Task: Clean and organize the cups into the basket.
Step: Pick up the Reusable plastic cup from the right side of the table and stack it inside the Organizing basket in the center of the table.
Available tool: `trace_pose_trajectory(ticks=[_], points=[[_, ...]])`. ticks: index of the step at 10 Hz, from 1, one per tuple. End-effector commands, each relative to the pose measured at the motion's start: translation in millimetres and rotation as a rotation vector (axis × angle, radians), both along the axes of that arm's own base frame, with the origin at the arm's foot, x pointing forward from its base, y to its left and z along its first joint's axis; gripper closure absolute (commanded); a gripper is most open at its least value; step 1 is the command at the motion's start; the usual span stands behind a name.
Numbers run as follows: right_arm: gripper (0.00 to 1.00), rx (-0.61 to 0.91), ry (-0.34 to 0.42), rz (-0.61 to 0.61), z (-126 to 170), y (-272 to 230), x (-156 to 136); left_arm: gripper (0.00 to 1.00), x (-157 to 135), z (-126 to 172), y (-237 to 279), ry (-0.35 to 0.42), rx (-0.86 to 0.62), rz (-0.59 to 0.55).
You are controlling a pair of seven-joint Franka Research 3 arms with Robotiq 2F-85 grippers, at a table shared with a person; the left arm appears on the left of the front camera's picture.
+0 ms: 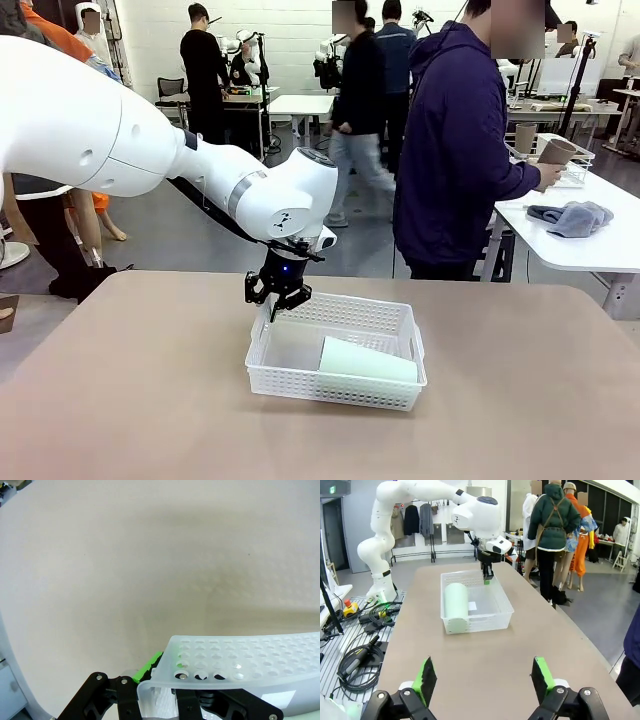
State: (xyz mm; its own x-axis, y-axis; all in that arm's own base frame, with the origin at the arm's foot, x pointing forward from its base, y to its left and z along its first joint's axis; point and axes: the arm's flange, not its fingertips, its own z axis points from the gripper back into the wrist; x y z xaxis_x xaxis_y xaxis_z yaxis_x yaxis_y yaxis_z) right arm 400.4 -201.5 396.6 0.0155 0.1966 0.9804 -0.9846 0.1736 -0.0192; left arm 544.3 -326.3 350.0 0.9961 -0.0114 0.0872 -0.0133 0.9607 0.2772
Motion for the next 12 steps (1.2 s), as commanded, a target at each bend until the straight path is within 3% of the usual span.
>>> trace_pose_trajectory(ticks=[1, 12], points=[[0.00, -0.005, 0.002, 0.006, -0.3, 2.3, -4.8, 1.00, -0.7, -0.4, 2.2, -0.005, 0.012, -0.005], [0.00, -0.005, 0.002, 0.006, -0.3, 2.3, -4.8, 1.00, -0.7, -0.4, 2.2, -0.005, 0.012, -0.005]])
